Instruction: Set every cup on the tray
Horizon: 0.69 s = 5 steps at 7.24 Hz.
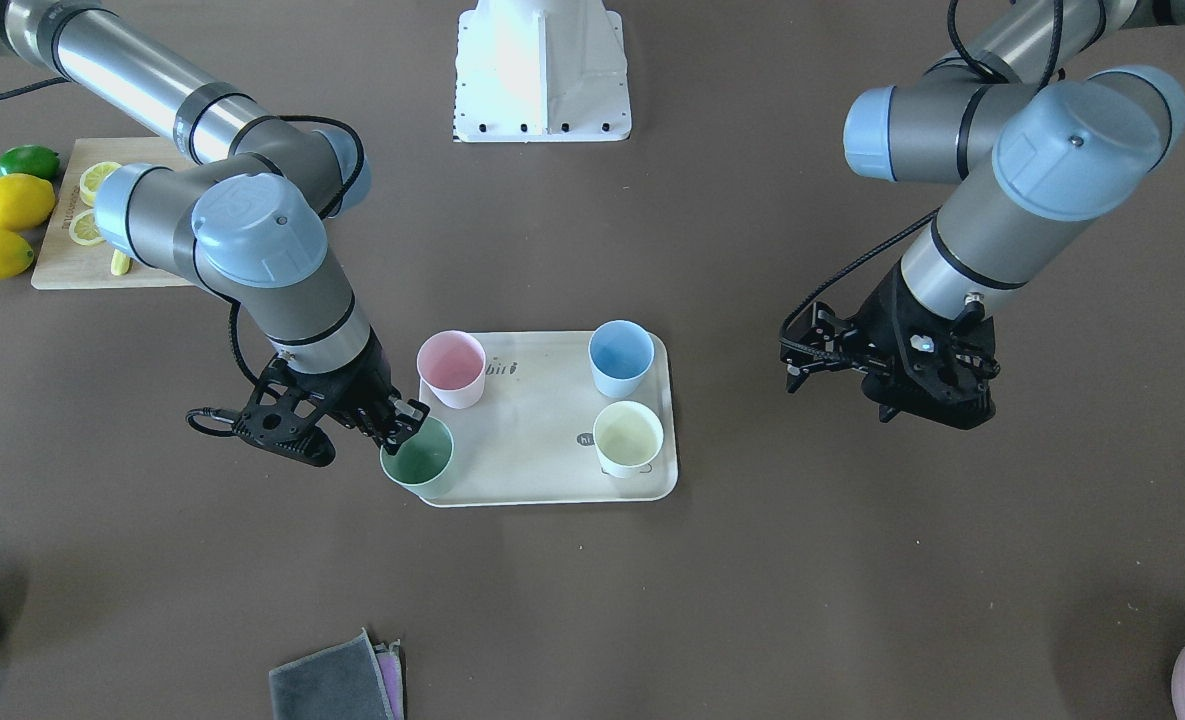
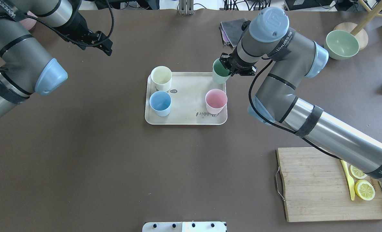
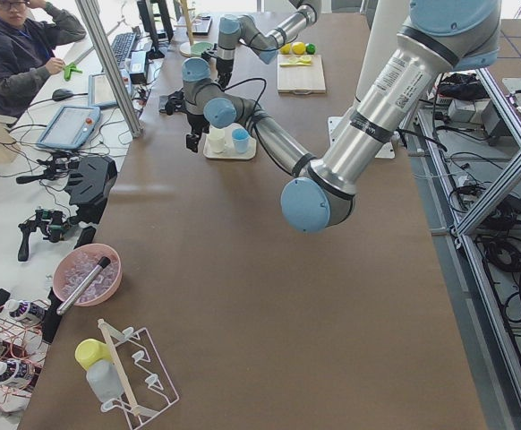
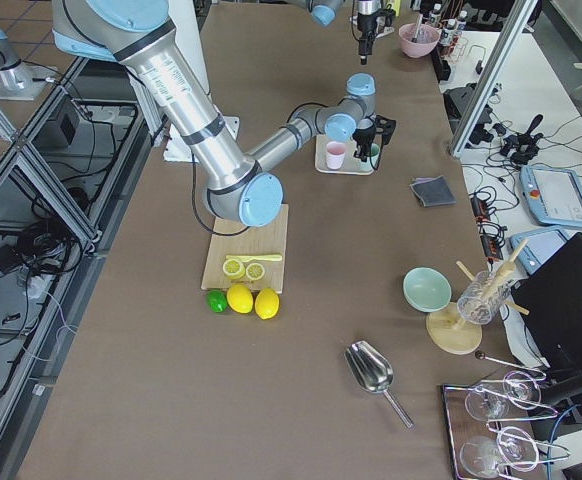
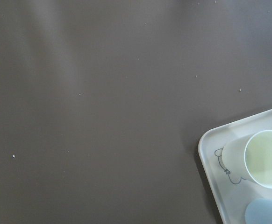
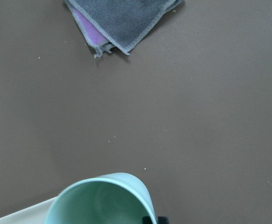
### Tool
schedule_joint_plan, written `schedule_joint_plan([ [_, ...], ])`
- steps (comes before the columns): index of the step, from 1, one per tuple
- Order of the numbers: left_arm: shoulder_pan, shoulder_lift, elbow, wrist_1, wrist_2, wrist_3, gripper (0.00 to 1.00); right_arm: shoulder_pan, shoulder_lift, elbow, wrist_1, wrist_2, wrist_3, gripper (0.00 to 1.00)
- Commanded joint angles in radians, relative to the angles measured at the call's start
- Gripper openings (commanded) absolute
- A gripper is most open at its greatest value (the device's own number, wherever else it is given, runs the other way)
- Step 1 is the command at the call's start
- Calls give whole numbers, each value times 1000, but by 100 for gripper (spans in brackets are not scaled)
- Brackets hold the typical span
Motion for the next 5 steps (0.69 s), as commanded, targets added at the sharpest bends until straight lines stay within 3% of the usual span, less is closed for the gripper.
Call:
schedule_joint_plan([
  [1, 2, -1, 4, -3, 0, 0, 98, -32, 3, 0, -4, -6, 4, 1],
  [2, 2, -2, 6, -5, 0, 0, 98, -37, 6, 0, -4, -14, 10, 14],
  [3, 2, -1, 7, -5, 0, 0, 98, -37, 7, 0, -4, -18, 10, 53],
  [4, 2, -1, 7, -5, 0, 0, 98, -37, 7, 0, -4, -73, 7, 99],
  [5, 2, -1, 6, -2, 0, 0, 98, -8, 4, 0, -7, -73, -10, 100],
])
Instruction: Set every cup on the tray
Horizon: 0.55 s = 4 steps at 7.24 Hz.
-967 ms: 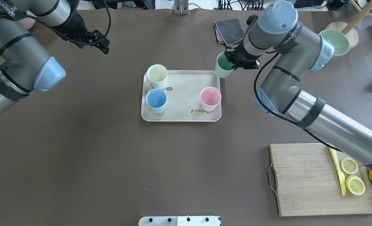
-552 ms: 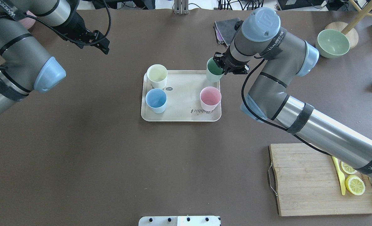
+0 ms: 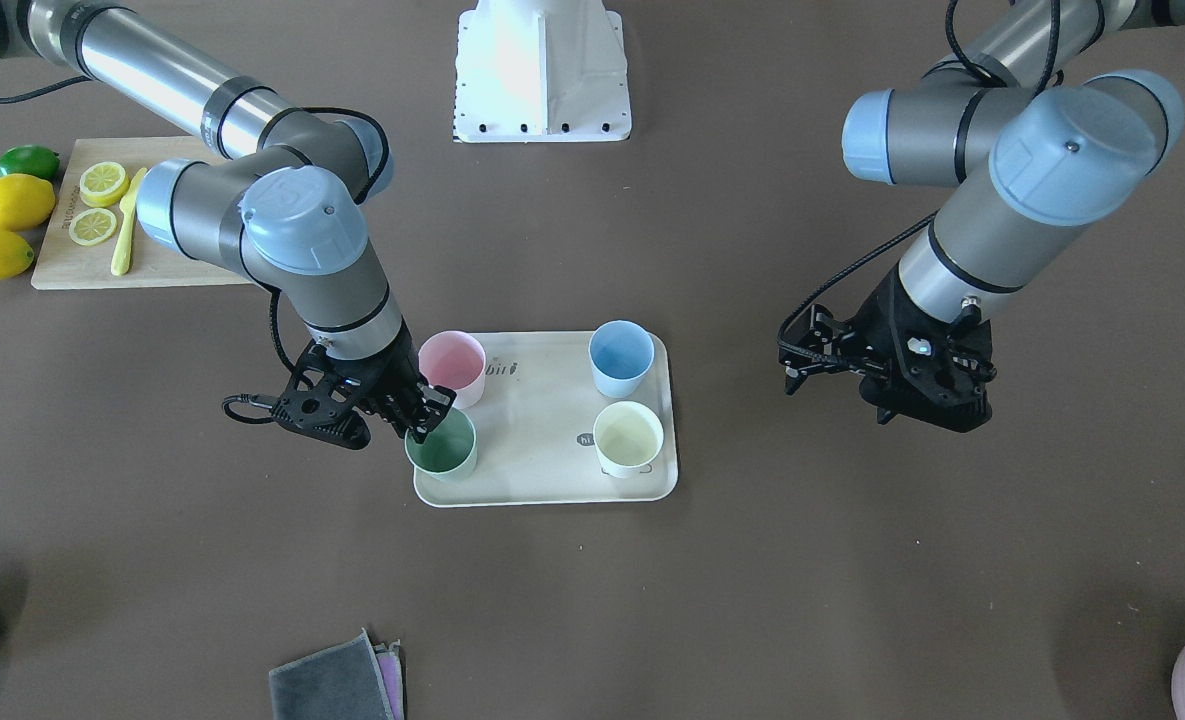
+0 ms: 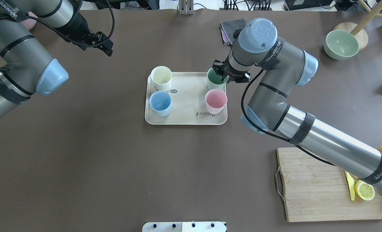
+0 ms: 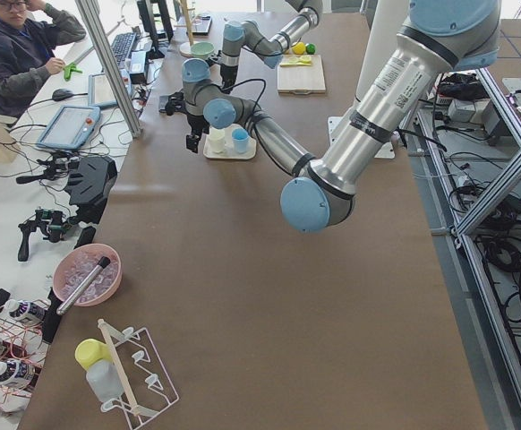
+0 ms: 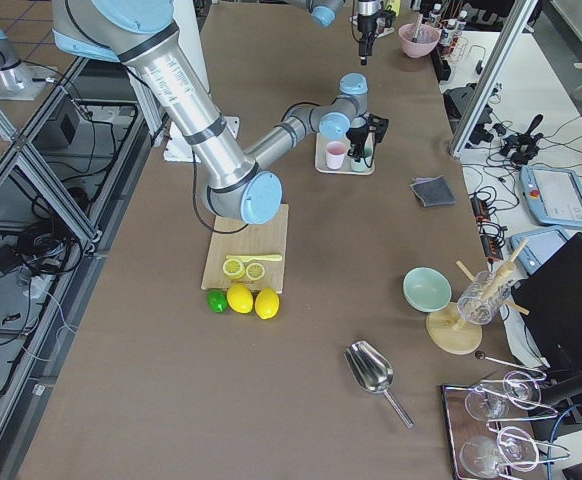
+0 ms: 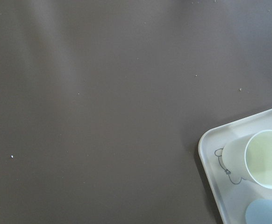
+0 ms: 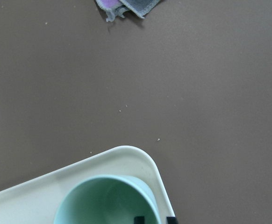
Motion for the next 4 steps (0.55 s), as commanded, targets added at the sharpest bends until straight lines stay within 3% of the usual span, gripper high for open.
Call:
schedule_joint_plan([
  [1, -6, 5, -2, 4, 5, 2, 98, 78, -14, 2, -2, 22, -75, 100],
  [2, -30, 12, -4, 7, 3, 17, 98, 151, -51, 5, -22, 107, -195, 100],
  [4, -128, 92, -18, 8, -8, 151, 98, 292, -236, 43, -35, 163, -558, 100],
])
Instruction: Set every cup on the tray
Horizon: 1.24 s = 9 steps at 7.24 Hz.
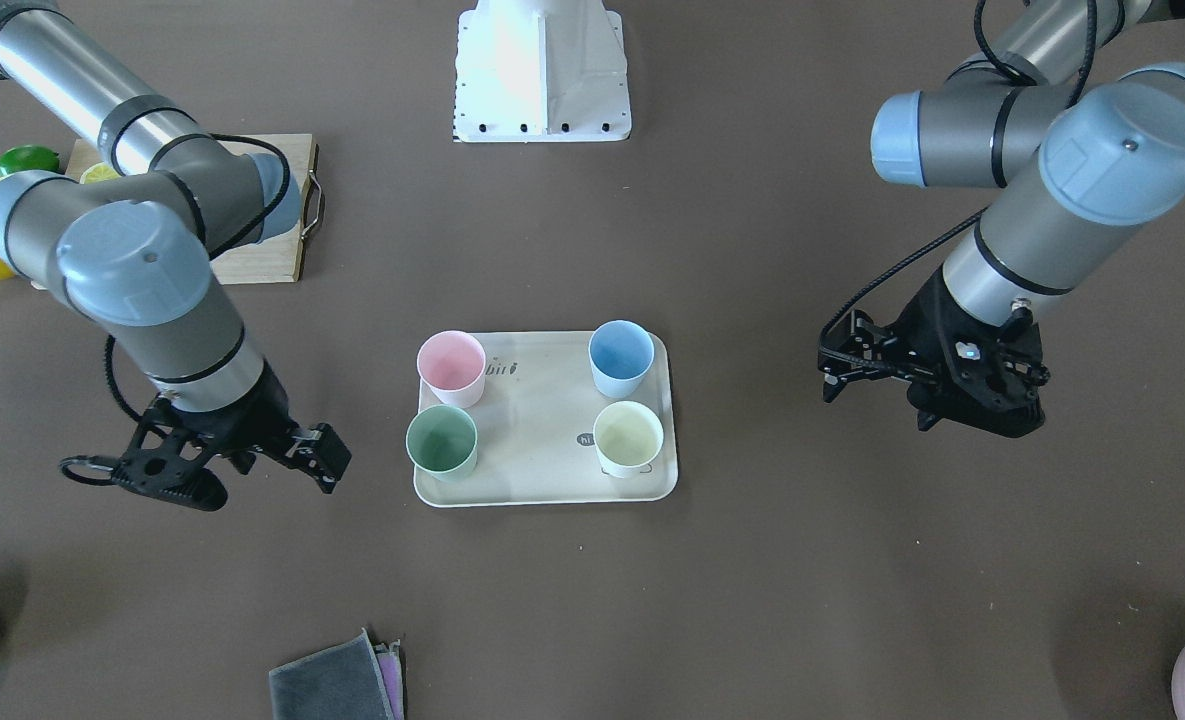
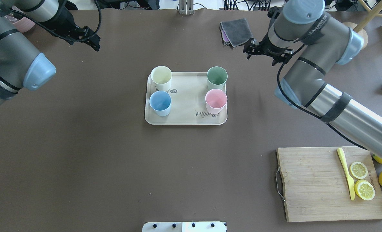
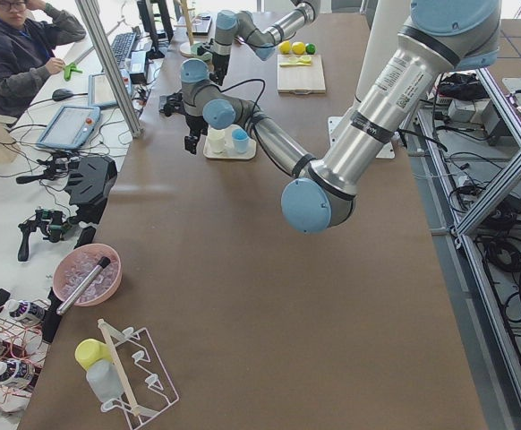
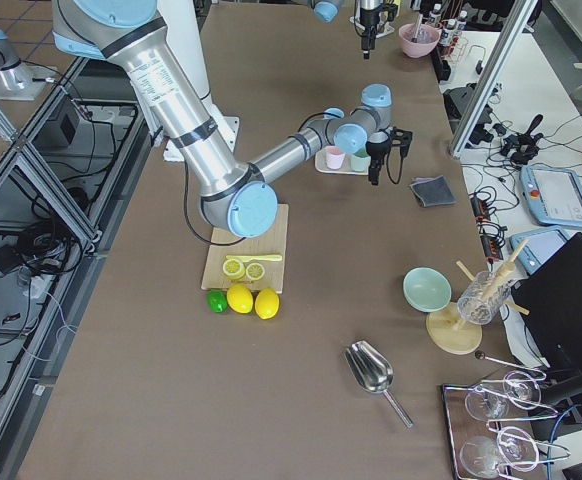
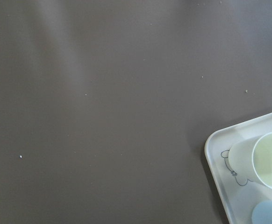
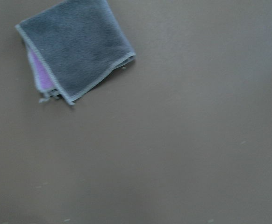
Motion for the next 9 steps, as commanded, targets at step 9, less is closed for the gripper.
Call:
schedule_joint_plan([
  [9, -482, 321, 177, 250, -78, 842, 98, 713, -640, 357, -584, 299, -1273, 100],
])
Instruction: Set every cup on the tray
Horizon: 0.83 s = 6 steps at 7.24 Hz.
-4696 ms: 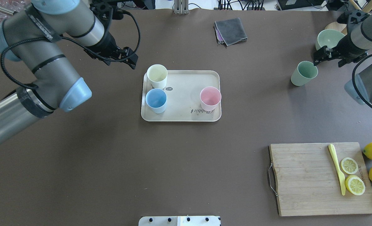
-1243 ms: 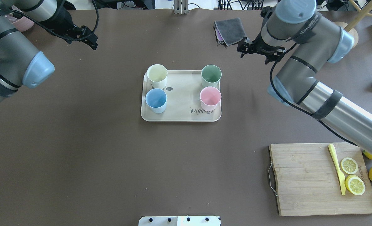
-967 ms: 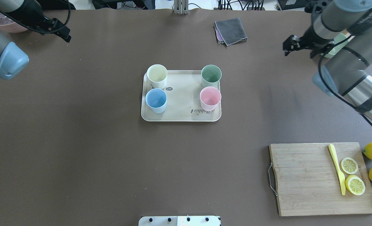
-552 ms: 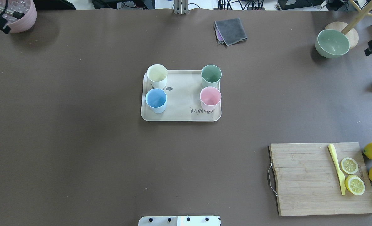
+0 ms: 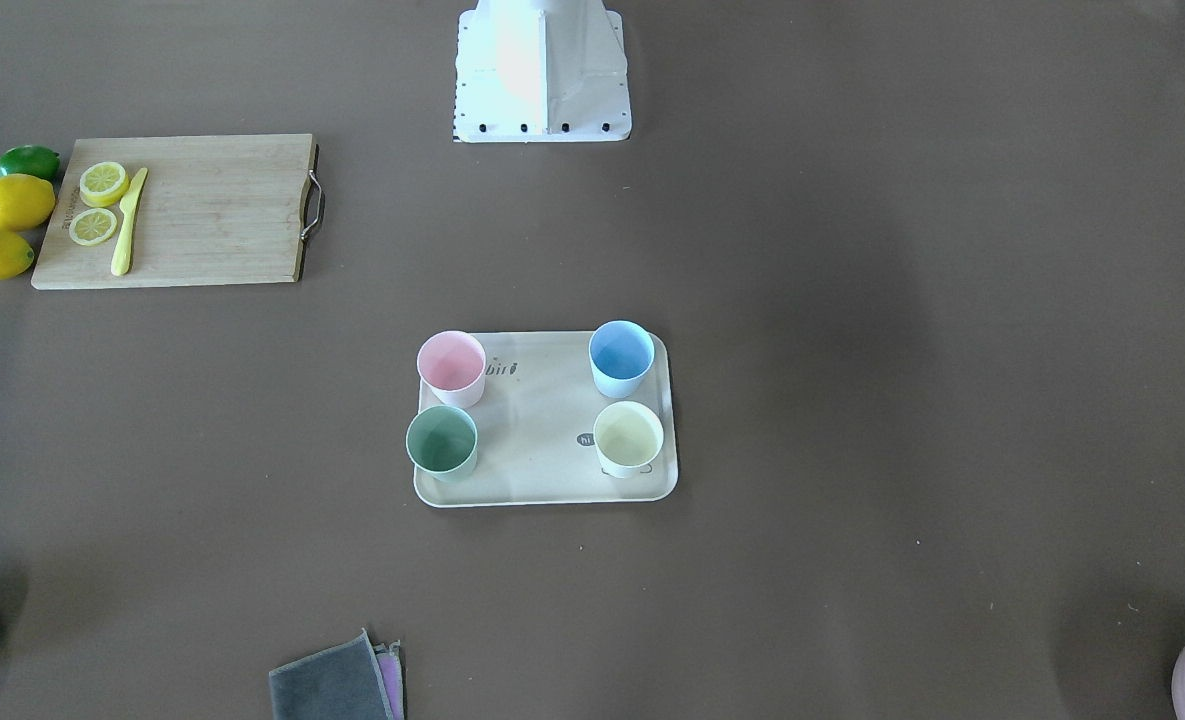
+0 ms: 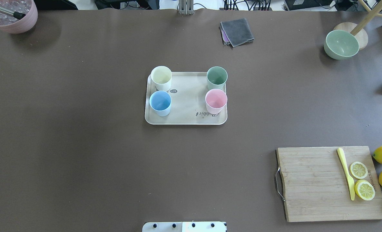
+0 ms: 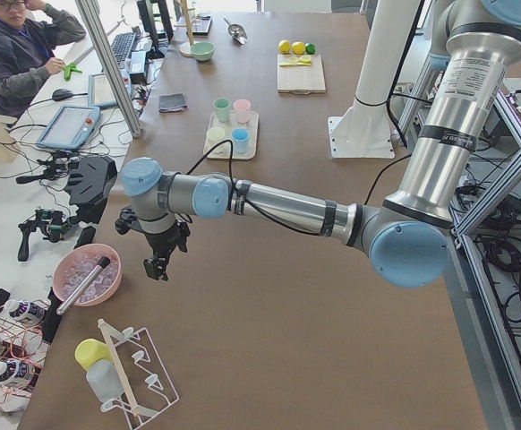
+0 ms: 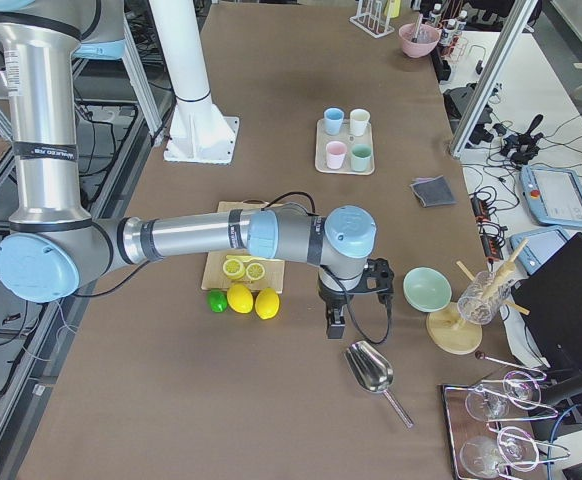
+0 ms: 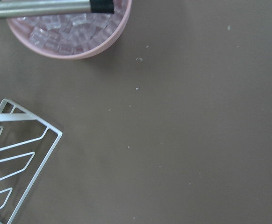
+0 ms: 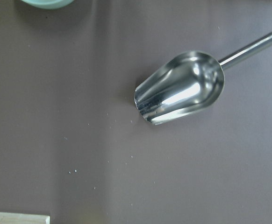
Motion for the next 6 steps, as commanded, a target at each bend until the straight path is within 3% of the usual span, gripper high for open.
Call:
schedule_joint_plan([
  [1, -44, 78, 23, -5, -102, 60, 98, 11, -69, 34, -80, -4, 2, 100],
  [3, -81, 188, -3, -100, -111, 89, 98, 1, -78, 20, -66, -3, 2, 100],
  [4, -89, 242, -13, -146, -111, 83, 98, -8, -77, -7, 2, 0, 4, 100],
  [6, -89, 261, -45, -159, -143, 76, 98, -25, -77, -68, 98, 0, 5, 100],
])
